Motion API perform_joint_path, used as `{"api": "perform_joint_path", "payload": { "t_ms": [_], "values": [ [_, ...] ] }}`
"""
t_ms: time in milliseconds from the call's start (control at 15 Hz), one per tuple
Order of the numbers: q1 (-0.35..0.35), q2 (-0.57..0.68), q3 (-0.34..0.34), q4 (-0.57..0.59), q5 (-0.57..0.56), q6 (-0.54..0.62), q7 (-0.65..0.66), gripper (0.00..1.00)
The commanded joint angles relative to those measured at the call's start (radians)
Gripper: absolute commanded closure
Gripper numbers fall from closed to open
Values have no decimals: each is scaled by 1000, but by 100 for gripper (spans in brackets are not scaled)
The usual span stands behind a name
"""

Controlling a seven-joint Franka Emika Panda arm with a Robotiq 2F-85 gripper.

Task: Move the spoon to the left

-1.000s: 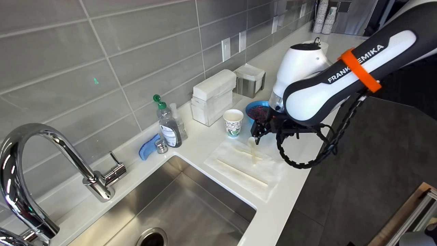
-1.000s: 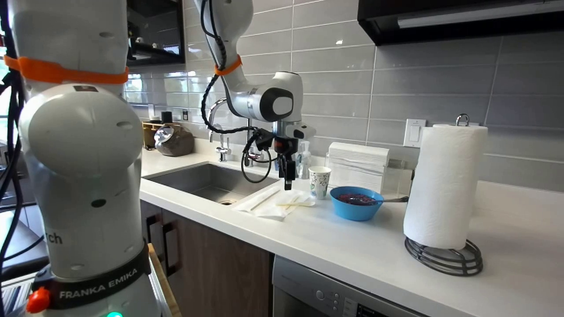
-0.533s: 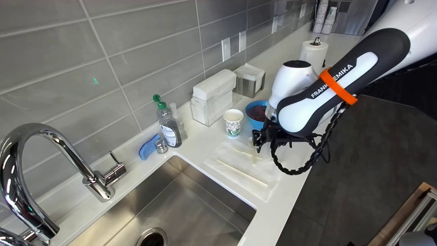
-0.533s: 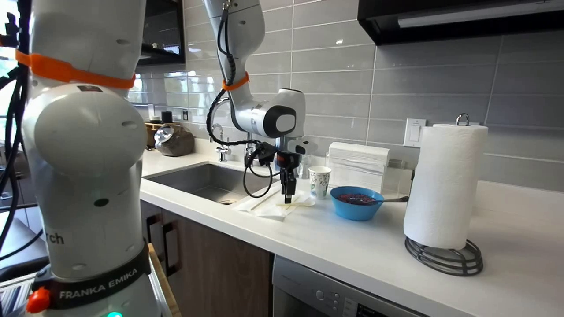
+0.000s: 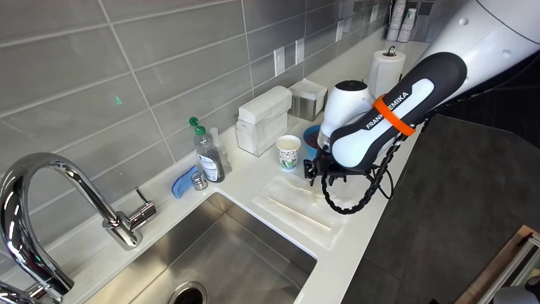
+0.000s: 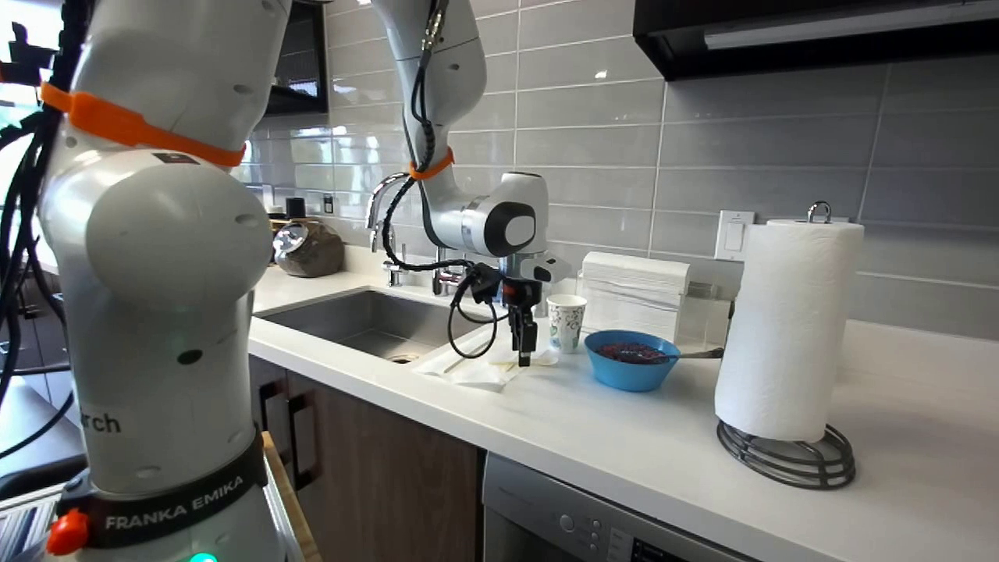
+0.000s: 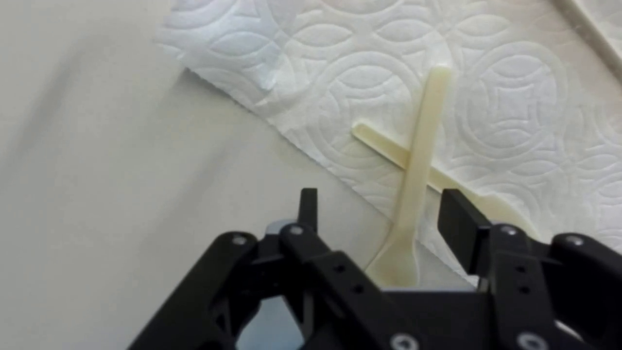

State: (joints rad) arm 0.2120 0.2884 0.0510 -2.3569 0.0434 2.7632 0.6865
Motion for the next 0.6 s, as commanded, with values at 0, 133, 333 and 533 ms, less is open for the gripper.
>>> {"api": "perform_joint_path", "payload": {
  "t_ms": [0, 133, 333, 533],
  "values": [
    [51, 69, -43, 67, -35, 12, 54, 42],
    [70, 90, -58, 92, -45, 9, 71, 41],
    [94, 117, -79, 119, -55, 8, 93, 47],
    [113, 137, -97, 136, -62, 13, 106, 49]
  ]
}}
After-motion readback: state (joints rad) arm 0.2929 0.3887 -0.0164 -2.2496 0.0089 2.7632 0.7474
